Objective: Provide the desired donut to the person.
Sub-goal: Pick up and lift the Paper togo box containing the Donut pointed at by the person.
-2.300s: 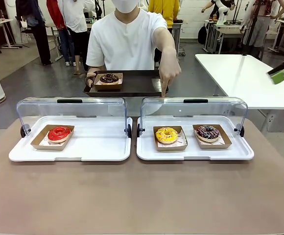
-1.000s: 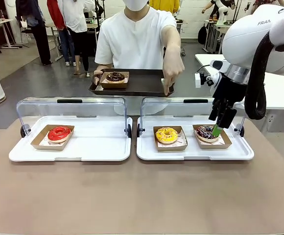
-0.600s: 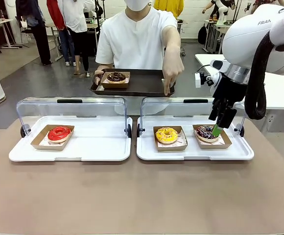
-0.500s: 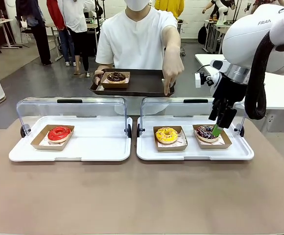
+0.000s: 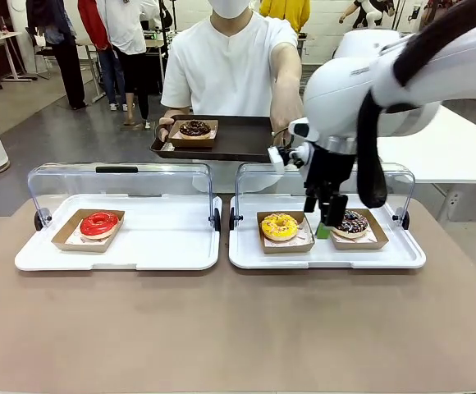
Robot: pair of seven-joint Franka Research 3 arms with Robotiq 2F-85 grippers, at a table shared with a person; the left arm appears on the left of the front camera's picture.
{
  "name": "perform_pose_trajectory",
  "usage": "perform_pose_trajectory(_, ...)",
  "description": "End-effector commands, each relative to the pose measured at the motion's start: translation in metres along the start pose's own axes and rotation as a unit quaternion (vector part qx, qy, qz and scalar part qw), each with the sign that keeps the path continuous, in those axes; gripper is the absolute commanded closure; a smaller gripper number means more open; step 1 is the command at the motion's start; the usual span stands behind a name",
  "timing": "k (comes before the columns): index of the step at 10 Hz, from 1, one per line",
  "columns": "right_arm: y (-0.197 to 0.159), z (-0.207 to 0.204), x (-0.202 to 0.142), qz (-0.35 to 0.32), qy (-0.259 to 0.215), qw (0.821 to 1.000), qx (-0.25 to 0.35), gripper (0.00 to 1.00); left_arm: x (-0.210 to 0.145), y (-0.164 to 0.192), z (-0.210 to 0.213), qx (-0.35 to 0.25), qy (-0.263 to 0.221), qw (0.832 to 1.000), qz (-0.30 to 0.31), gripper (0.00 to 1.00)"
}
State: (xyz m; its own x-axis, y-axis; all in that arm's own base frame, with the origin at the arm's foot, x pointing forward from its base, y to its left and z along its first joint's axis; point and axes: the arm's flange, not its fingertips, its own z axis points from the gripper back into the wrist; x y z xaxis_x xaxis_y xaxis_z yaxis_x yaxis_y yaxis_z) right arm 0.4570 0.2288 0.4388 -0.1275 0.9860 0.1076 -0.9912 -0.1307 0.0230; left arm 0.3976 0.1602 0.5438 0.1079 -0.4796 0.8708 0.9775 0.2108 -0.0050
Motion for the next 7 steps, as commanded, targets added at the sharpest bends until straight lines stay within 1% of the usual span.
perform_pose_trajectory(1, -0.029, -0.007, -0.001, 0.013, 0.008, 1.000, -0.014, 0.00, -0.001, -0.001, 0.002, -0.001, 0.007, 1.000, 0.000, 0.00)
perform_pose_trajectory(4, -0.043, -0.026, 0.001, 0.020, 0.007, 1.000, -0.008, 0.00, -0.001, -0.001, 0.002, -0.001, 0.007, 1.000, 0.000, 0.00)
perform_pose_trajectory(6, -0.045, -0.035, 0.003, 0.022, 0.012, 1.000, 0.001, 0.00, -0.001, -0.001, 0.002, -0.001, 0.007, 1.000, 0.000, 0.00)
perform_pose_trajectory(7, -0.041, -0.031, 0.008, -0.025, 0.024, 0.999, -0.001, 0.00, -0.001, -0.001, 0.002, -0.001, 0.007, 1.000, 0.000, 0.00)
